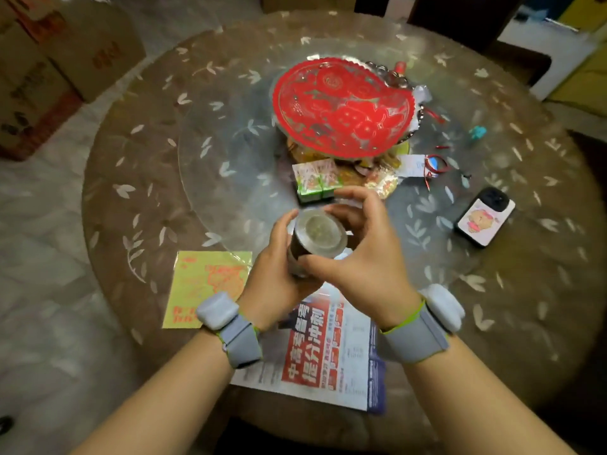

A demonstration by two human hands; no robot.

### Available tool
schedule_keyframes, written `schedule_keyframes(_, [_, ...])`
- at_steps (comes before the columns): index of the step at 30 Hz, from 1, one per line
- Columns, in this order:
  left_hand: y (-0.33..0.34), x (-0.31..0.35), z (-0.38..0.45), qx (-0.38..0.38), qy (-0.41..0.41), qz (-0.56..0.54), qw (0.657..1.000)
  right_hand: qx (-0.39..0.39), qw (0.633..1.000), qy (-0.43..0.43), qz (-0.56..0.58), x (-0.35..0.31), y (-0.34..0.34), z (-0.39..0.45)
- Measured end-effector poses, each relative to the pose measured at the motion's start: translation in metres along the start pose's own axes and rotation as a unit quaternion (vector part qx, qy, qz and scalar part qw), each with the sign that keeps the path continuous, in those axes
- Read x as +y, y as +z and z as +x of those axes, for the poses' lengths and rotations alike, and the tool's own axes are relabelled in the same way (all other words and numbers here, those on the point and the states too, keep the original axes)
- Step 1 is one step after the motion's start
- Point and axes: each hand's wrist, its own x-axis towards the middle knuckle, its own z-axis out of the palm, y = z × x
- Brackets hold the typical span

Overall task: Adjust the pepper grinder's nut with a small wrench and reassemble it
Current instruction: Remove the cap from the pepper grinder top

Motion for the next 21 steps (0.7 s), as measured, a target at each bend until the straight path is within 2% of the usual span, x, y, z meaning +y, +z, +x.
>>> schedule_keyframes(7, [0.046,0.004,-0.052,-0.065,-0.028,0.094,0.993,-0.018,0.999,0.038,0.027,0.057,-0.037,-0.065])
schedule_keyframes(13, [0.061,-0.022,-0.066,-0.123,0.052,0.252,0.958,0.018,0.999,0.043,0.014,0.109,-0.04,-0.097])
schedule_keyframes(16, [0.06,-0.039,-0.07,-0.111,0.105,0.331,0.931,0.021,0.998,0.039,-0.04,0.124,-0.036,-0.112])
schedule_keyframes(21, [0.057,-0.059,-0.094,-0.067,0.18,0.382,0.904,0.008,0.998,0.018,-0.054,0.136,-0.027,-0.142])
